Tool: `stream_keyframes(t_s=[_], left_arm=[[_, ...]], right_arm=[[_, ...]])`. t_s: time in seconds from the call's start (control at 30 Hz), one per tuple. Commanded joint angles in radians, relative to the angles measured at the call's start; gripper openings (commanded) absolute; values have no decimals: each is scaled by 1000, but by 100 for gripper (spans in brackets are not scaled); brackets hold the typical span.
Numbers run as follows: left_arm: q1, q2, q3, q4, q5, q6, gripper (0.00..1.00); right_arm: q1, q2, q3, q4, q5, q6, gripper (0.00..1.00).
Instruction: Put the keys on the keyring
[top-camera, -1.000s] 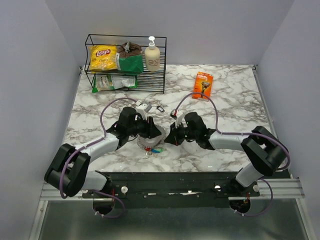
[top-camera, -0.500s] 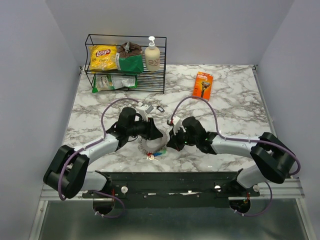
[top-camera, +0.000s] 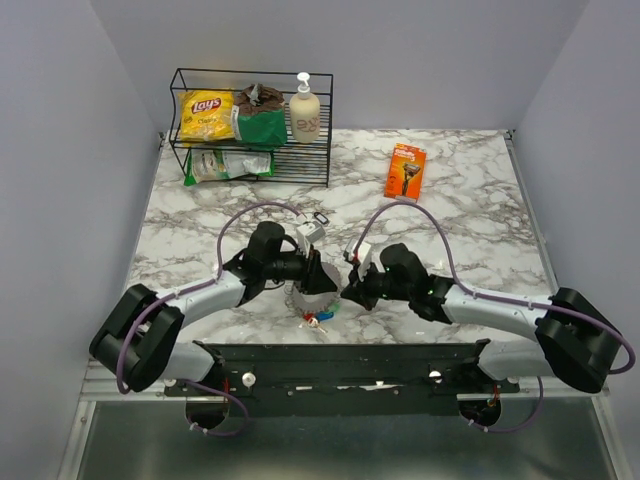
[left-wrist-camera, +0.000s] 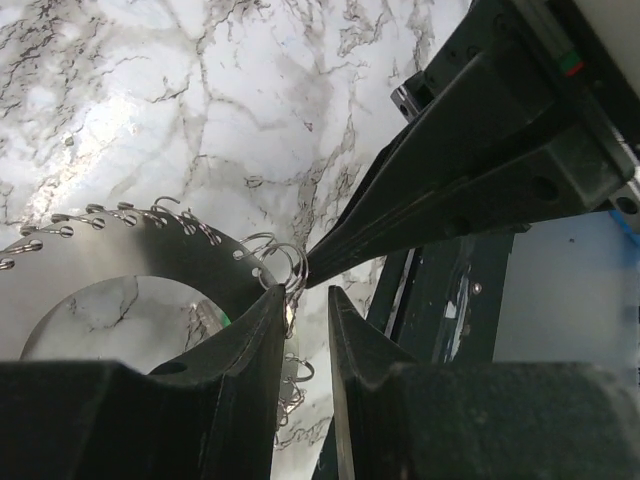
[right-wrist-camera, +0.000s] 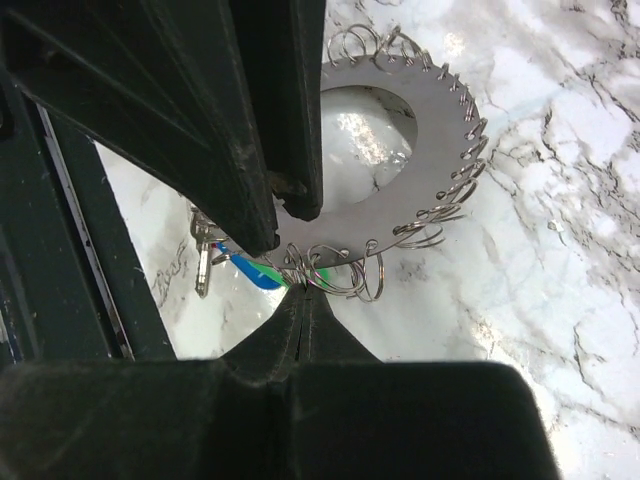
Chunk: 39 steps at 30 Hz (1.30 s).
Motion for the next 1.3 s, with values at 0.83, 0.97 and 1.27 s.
stream_keyframes(t_s=[0.83, 0.97, 1.27], left_arm=[[-77, 161, 164, -169, 108, 195, 35], [-85, 174, 178, -215, 79, 220, 35], [-86, 186, 191, -215, 48, 220, 29]], right_arm=[[18, -104, -52, 24, -34, -43, 1], [18, -105, -52, 22, -33, -42, 1], [18, -110, -55, 22, -33, -40, 1]])
